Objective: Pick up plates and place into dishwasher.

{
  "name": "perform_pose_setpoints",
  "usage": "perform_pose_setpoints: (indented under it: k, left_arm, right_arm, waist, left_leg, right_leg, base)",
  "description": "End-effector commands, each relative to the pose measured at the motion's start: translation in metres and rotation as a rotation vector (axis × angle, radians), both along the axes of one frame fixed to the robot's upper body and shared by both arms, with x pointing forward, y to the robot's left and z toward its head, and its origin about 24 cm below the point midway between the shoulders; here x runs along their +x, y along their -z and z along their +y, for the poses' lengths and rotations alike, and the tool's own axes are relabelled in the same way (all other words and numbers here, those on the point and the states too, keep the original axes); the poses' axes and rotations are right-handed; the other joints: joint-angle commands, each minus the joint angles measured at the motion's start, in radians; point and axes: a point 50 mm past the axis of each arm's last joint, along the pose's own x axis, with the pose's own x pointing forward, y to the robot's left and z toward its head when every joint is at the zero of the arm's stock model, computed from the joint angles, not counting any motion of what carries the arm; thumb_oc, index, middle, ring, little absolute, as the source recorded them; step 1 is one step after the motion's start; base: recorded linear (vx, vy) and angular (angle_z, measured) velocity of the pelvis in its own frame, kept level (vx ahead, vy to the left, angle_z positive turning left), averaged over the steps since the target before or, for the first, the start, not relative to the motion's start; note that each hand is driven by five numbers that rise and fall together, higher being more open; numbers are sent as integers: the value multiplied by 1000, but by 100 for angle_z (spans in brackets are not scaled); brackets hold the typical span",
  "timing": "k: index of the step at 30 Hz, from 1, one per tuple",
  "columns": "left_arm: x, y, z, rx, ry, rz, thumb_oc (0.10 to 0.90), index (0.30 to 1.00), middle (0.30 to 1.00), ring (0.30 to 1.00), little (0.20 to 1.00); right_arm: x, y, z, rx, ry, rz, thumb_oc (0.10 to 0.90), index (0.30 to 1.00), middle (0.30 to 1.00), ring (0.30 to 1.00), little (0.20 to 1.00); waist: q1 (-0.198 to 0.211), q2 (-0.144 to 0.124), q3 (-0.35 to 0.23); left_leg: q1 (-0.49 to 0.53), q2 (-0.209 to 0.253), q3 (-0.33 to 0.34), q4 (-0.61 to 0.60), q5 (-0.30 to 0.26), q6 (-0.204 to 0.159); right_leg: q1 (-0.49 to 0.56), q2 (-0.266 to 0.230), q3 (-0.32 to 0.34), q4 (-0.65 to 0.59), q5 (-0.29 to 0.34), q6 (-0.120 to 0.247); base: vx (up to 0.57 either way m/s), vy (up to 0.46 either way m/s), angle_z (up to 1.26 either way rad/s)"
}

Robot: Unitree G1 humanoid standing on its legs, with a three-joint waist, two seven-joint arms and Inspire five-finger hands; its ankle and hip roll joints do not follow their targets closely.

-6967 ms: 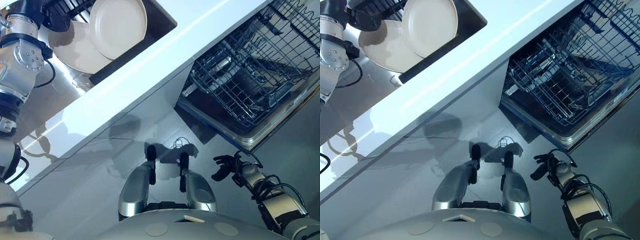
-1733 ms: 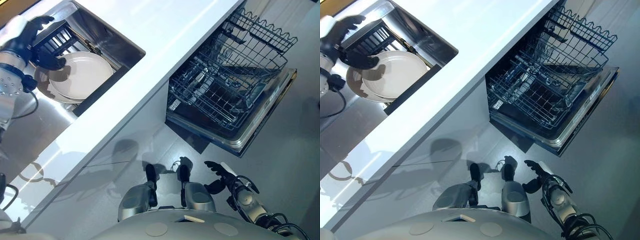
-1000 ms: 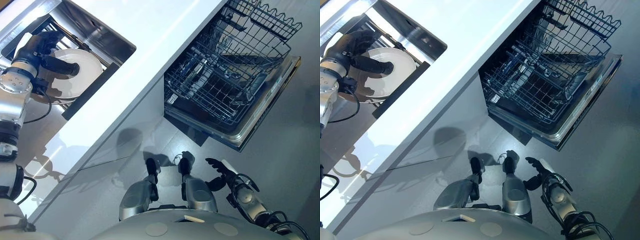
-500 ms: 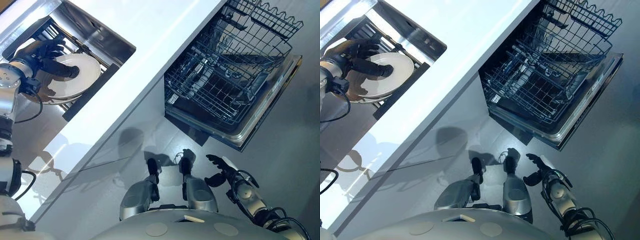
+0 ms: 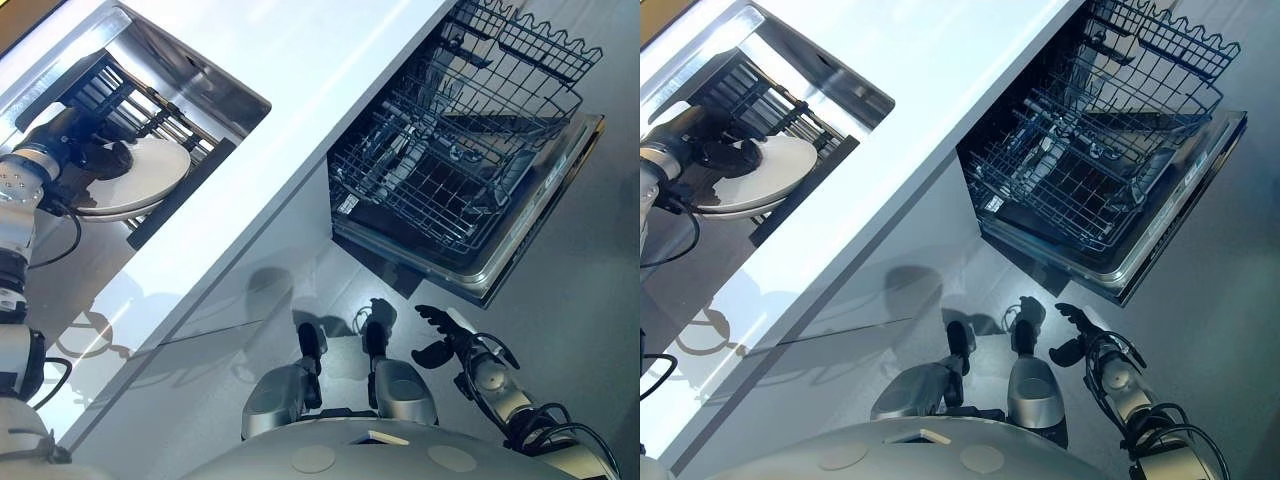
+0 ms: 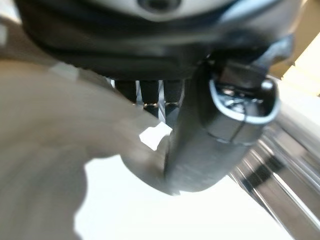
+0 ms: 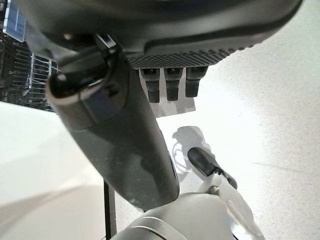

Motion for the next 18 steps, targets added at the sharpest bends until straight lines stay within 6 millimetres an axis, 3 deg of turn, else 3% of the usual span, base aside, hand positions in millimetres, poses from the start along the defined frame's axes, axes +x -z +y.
perform_pose_setpoints:
  k: [1,8,12,18]
  left_arm:
    - [-22,5,28,49,-104,-16,100,300,300,300,200]
    - [-17,-28,18,48,-104,-235,100,300,300,300,200]
    - [-15,-71,6,30,-122,-491,100,300,300,300,200]
    - [-21,-112,-9,20,-131,-771,100,300,300,300,200]
  right_arm:
    - [-12,-5,-18,-22,18,-24,800,900,900,900,900]
    - [-19,-2,-15,-22,25,-17,800,900,900,900,900]
    - [-21,-1,-9,-1,19,-39,800,900,900,900,900]
    - [-20,-2,1,38,1,-86,800,900,900,900,900]
  waist:
    - [28,16,-110]
    - [33,14,-121]
    - [32,11,-128]
    - [31,8,-141]
  left_leg:
    - [-25,-77,-33,98,-158,16]
    - [-12,-74,-39,85,-156,15]
    - [-2,-71,-42,73,-154,11]
    - [10,-68,-47,62,-153,9]
  right_leg:
    - [-90,59,-20,132,-113,23]
    - [-78,61,-25,128,-119,22]
    - [-69,64,-26,121,-122,20]
    - [-56,68,-24,116,-127,16]
  base:
    - [0,0,0]
    - [0,-4,2]
    - [3,-23,8]
    - [8,-10,3]
